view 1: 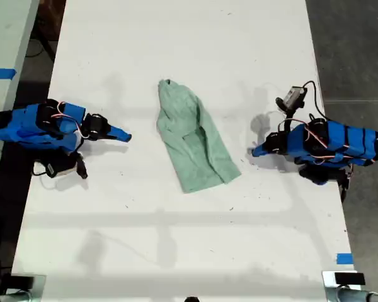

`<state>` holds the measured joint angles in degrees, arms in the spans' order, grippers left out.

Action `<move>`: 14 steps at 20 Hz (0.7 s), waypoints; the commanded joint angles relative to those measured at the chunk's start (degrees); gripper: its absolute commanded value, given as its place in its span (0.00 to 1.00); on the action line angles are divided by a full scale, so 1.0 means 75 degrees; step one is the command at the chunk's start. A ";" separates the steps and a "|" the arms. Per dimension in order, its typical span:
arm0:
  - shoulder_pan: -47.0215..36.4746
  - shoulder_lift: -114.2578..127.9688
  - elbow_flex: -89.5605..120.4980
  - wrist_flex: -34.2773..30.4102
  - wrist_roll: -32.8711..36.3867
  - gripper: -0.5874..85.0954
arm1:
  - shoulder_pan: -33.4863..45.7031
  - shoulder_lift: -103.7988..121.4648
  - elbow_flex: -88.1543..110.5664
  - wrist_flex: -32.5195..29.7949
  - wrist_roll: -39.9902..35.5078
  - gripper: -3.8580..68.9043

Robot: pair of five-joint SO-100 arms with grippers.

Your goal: Fold t shirt

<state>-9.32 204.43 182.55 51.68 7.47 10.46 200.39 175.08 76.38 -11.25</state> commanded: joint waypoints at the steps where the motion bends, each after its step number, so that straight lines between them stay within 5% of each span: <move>1: -0.0234 0.0246 0.0211 0.0223 -0.0387 0.00 | -0.0023 0.0094 0.0352 -0.0023 0.0082 0.09; 14: -0.0258 0.0246 0.0211 0.0504 -0.0668 0.00 | -0.0047 0.0094 0.0352 -0.0023 0.0059 0.09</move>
<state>-10.37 205.75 183.69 54.93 4.04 10.46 200.39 175.08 76.38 -11.16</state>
